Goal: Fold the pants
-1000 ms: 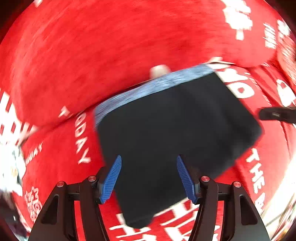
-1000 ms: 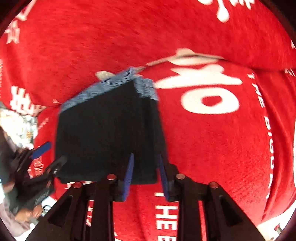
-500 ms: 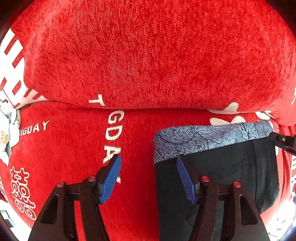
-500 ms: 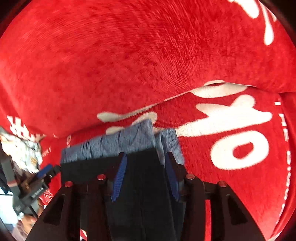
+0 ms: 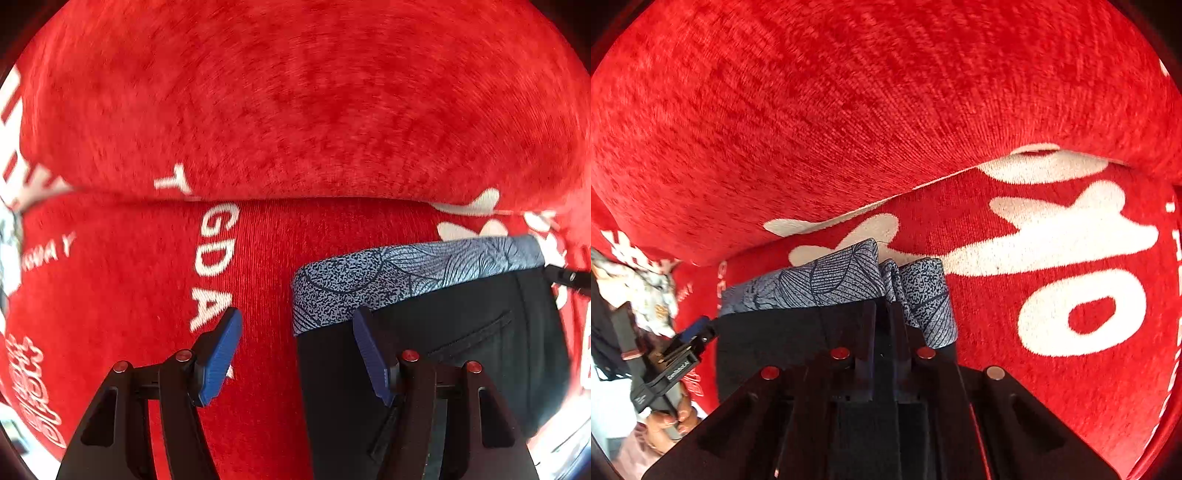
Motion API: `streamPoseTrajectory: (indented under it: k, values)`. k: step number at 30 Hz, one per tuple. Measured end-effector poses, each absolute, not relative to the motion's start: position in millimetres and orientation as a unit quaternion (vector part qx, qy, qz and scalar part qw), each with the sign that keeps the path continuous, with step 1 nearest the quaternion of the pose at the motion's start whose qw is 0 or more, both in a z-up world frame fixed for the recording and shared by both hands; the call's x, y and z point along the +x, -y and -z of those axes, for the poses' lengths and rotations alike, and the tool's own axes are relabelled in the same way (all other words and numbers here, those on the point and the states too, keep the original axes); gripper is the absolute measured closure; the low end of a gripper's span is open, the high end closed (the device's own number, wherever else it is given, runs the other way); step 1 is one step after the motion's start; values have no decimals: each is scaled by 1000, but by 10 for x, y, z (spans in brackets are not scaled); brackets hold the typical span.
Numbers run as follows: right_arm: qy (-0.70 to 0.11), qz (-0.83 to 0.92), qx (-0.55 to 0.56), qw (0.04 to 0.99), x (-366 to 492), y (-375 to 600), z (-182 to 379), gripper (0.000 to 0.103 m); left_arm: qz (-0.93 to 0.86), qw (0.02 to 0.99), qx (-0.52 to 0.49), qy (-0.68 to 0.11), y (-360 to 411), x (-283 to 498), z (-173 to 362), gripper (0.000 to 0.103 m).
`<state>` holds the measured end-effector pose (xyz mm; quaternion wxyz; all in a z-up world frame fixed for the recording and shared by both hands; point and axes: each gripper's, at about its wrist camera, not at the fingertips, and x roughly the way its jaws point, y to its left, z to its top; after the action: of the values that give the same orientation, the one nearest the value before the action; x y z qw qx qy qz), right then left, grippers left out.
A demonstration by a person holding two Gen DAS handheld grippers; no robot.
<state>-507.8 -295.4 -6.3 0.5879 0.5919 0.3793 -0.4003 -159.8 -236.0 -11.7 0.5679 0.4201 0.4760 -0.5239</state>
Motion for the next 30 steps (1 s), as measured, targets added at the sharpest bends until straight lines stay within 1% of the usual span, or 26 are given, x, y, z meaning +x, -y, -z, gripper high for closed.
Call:
streamPoseTrajectory:
  k: [2, 6, 7, 8, 9, 10, 11, 14, 18, 21, 22, 23, 24, 25, 26, 30]
  values:
    - [-381, 403, 590, 586, -5065, 2929, 34, 96, 526, 569, 423, -469, 2355, -1622, 112, 39]
    - [-379, 406, 591, 585, -5059, 2872, -92, 94, 521, 565, 407, -494, 2361, -1637, 113, 39]
    - [-380, 405, 591, 585, -5060, 2842, -128, 90, 521, 565, 407, -493, 2355, -1657, 106, 39]
    - [-381, 402, 593, 585, -5062, 2805, -150, 85, 522, 565, 410, -491, 2351, -1688, 104, 39]
    - [-376, 396, 600, 585, -5082, 2730, -194, 71, 523, 565, 412, -486, 2346, -1730, 94, 39]
    - [-370, 393, 604, 587, -5080, 2676, -216, 54, 525, 565, 414, -484, 2345, -1762, 87, 39]
    - [-362, 387, 611, 589, -5103, 2603, -249, 46, 525, 565, 414, -484, 2344, -1781, 73, 39]
    - [-364, 380, 618, 584, -5174, 2473, -243, 46, 523, 564, 406, -495, 2358, -1815, 78, 39]
    - [-374, 345, 652, 562, -5242, 2399, -12, 46, 519, 565, 395, -506, 2350, -1869, 73, 39]
    - [-363, 341, 663, 559, -5244, 2399, 56, 46, 517, 569, 398, -501, 2328, -1928, 70, 39]
    - [-361, 340, 663, 560, -5234, 2380, 66, 56, 517, 570, 400, -497, 2324, -1958, 81, 39]
    - [-362, 337, 659, 566, -5208, 2395, 48, 68, 517, 571, 401, -495, 2311, -1964, 62, 39]
    - [-361, 331, 657, 573, -5195, 2392, 22, 87, 516, 573, 403, -493, 2309, -1994, 51, 39]
    - [-358, 328, 657, 578, -5182, 2394, -9, 91, 515, 574, 402, -493, 2264, -1974, 8, 39]
    - [-358, 326, 650, 586, -5174, 2387, -64, 93, 516, 574, 402, -493, 2253, -2012, -13, 39]
    - [-390, 329, 605, 612, -5093, 2329, -284, 93, 524, 571, 400, -490, 2170, -2119, -163, 39]
